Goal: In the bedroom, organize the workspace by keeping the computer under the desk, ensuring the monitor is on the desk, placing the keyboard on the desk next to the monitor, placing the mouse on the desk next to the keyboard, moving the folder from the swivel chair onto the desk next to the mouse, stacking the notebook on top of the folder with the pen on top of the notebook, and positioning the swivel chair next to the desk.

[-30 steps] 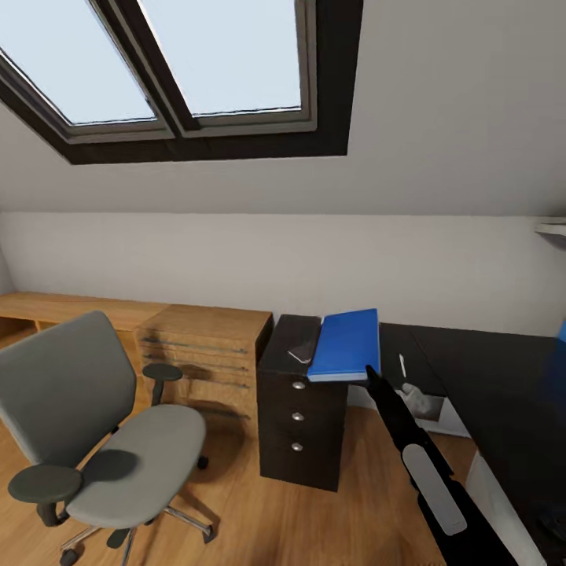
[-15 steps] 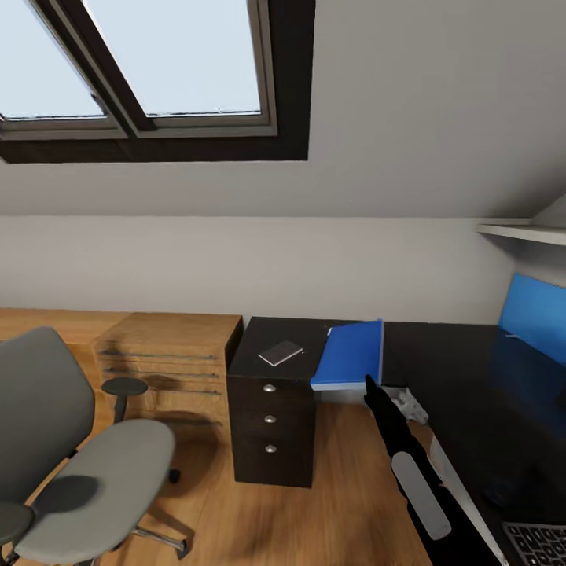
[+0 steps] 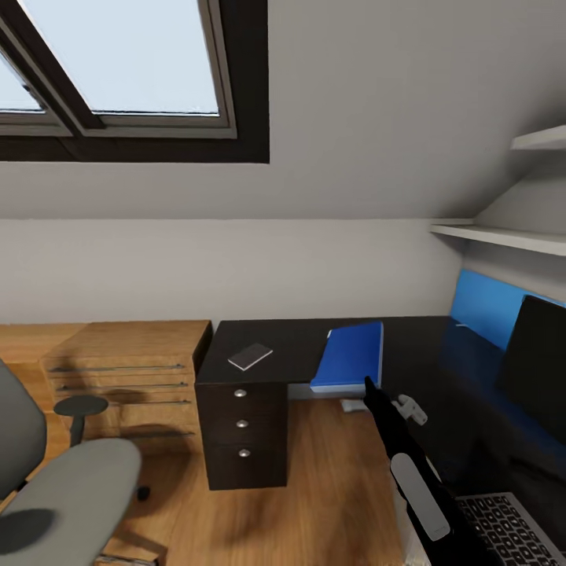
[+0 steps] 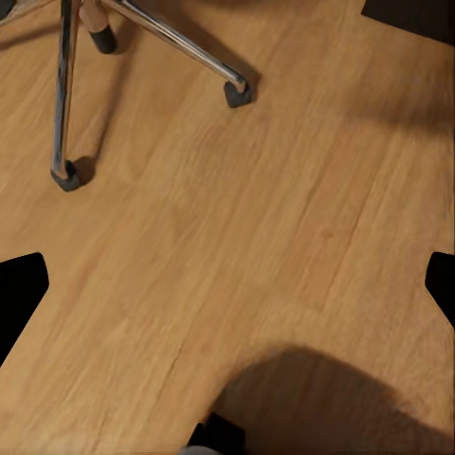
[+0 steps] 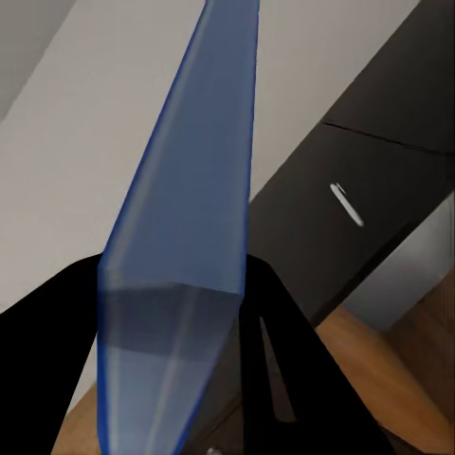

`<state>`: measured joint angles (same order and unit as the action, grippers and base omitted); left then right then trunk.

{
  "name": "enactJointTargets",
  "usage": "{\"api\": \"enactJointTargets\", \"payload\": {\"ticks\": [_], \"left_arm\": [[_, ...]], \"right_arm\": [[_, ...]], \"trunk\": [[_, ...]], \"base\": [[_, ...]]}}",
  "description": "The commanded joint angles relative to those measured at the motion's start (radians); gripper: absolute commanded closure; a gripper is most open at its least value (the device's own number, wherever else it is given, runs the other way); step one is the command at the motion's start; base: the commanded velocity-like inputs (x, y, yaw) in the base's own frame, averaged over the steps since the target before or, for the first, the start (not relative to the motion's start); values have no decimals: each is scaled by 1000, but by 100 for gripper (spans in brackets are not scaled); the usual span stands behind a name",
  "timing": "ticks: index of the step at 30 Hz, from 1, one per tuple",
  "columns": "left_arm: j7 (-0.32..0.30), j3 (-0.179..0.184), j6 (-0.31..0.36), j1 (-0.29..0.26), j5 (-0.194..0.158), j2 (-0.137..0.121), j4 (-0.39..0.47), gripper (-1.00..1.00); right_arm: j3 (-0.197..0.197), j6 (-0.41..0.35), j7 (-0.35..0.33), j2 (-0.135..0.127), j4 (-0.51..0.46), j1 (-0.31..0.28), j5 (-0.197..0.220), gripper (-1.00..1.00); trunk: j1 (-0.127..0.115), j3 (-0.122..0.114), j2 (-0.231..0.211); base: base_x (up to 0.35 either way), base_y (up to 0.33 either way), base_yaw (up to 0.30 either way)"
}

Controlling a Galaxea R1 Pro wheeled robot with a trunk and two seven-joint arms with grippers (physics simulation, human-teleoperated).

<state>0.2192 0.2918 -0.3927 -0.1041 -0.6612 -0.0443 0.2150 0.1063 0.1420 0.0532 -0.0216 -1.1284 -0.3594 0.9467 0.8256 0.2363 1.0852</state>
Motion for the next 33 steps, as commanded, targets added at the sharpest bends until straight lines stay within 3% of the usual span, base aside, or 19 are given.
{"api": "enactJointTargets", "payload": {"ticks": [1,17,23,33], "left_arm": [[8,9,-2,0,-3,0,1,-100],[9,-4,-6,0,-10,3,1,-100],[9,-6,-10,0,-11,1,1,-100],[11,-8,-11,0,-11,1,1,-100]], "right_arm": [[5,8,6,-1,0,-1,9,100],[8,8,2,0,33,-1,11,100],[8,5,-55,0,32,-1,12,100],[18,5,-61,2,24,-1,15,100]], "trunk": [[-4,-2,-6],[-65,-51,-118],[-65,-51,-118],[-65,-51,-118]], "base": [[0,0,-274],[0,0,-265],[0,0,-28],[0,0,0]]}}
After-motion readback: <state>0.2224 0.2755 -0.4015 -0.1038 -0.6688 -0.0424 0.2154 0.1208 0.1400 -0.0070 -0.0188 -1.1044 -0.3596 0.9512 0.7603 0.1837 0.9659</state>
